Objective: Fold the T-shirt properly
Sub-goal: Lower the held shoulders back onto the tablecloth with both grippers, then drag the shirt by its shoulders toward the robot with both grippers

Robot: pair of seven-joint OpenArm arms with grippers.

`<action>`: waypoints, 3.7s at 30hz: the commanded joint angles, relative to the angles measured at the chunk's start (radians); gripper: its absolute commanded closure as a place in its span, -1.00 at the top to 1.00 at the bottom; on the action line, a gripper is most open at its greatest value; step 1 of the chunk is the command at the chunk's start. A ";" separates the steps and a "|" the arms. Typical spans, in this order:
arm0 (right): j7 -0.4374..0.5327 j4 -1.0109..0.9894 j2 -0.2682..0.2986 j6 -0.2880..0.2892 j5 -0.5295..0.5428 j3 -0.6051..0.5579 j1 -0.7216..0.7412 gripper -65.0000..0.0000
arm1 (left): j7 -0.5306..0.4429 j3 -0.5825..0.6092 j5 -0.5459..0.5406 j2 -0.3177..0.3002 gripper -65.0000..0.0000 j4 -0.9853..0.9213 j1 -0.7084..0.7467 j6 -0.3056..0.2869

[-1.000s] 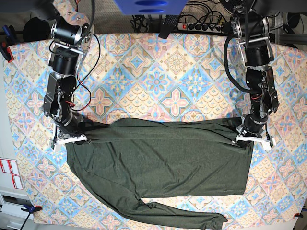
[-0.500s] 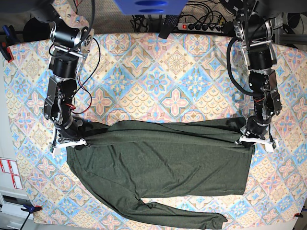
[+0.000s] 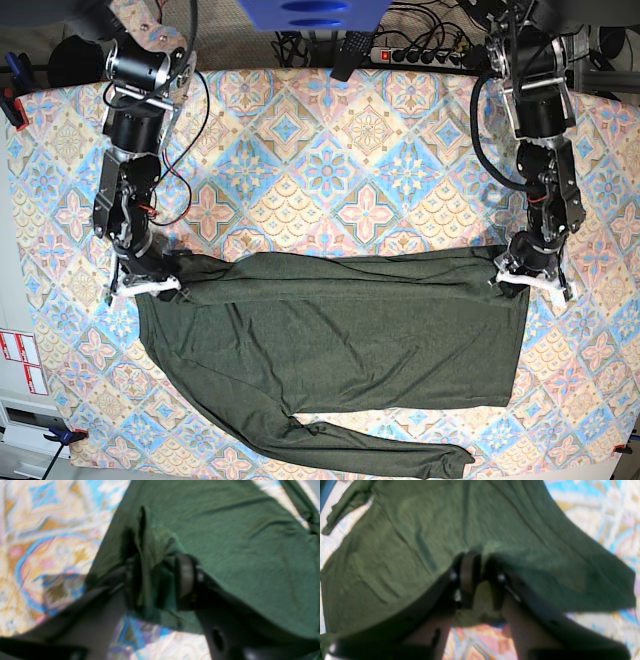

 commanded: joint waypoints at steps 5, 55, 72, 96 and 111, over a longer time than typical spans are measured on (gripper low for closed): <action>0.017 0.021 0.010 0.010 0.013 0.006 -0.018 -0.43 | -0.014 -0.002 -0.008 -0.037 0.03 0.142 0.091 -0.007; -0.079 0.121 0.022 0.009 0.016 0.104 -0.139 -0.25 | -0.023 -0.006 -0.008 0.047 -1.00 -0.167 -0.035 -0.015; -0.076 -0.079 0.022 0.009 0.017 0.105 0.039 0.00 | -0.022 -0.006 -0.006 0.042 -1.00 -0.166 -0.023 -0.015; -0.056 0.007 0.022 0.124 0.017 0.253 -0.049 -0.89 | -0.022 -0.004 -0.008 -0.013 -1.00 -0.002 0.085 -0.015; -0.058 0.219 0.022 0.127 0.017 0.253 -0.265 -0.89 | -0.017 -0.004 -0.011 -0.044 -1.00 0.141 0.272 -0.015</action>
